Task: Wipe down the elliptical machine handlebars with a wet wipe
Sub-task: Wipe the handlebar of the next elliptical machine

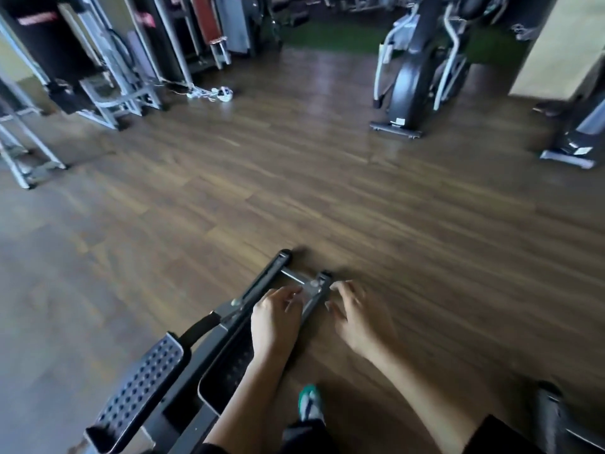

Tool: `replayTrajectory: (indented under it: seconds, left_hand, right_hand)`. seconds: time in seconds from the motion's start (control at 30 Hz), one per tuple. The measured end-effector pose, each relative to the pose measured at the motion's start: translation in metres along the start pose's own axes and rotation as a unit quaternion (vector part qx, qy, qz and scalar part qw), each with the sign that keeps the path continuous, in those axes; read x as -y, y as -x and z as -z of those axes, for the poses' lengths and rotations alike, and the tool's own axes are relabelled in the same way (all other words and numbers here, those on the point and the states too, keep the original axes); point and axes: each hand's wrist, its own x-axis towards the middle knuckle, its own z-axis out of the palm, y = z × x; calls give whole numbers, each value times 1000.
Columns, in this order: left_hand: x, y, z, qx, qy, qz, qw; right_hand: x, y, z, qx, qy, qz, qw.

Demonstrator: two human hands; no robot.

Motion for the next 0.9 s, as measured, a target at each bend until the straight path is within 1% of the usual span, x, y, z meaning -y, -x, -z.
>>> replayTrajectory:
  seconds: [0.07,0.2,0.37,0.47,0.67,0.77,0.9]
  left_hand:
    - [-16,-39,-21,13,-7,-3,1000]
    - [-48,-132,-67,18,7,-17,1000]
    - [-92,-253,-117,31,20,-35,999]
    - [-120,-324,-148,40,16,-32,999]
    - [-156,-438,-215,42,0,-27,999]
    - [-172,-497,-253,24,5,-15,1000]
    - [-204,-573,-288,-10,8,20,1000]
  right_hand:
    - [-20,-35,3,3,7,-16,1000]
    - [-66,-122,5,-24,25,-37,999]
    - [-114,-244,26,-4,51,-40,998]
    - [-146,-314,37,-20,31,-52,998]
    - [-220,-437,46,1,32,-74,997]
    - [-257,-510,48,16,35,-57,998]
    - [-295,-607,61,66,59,-13,996]
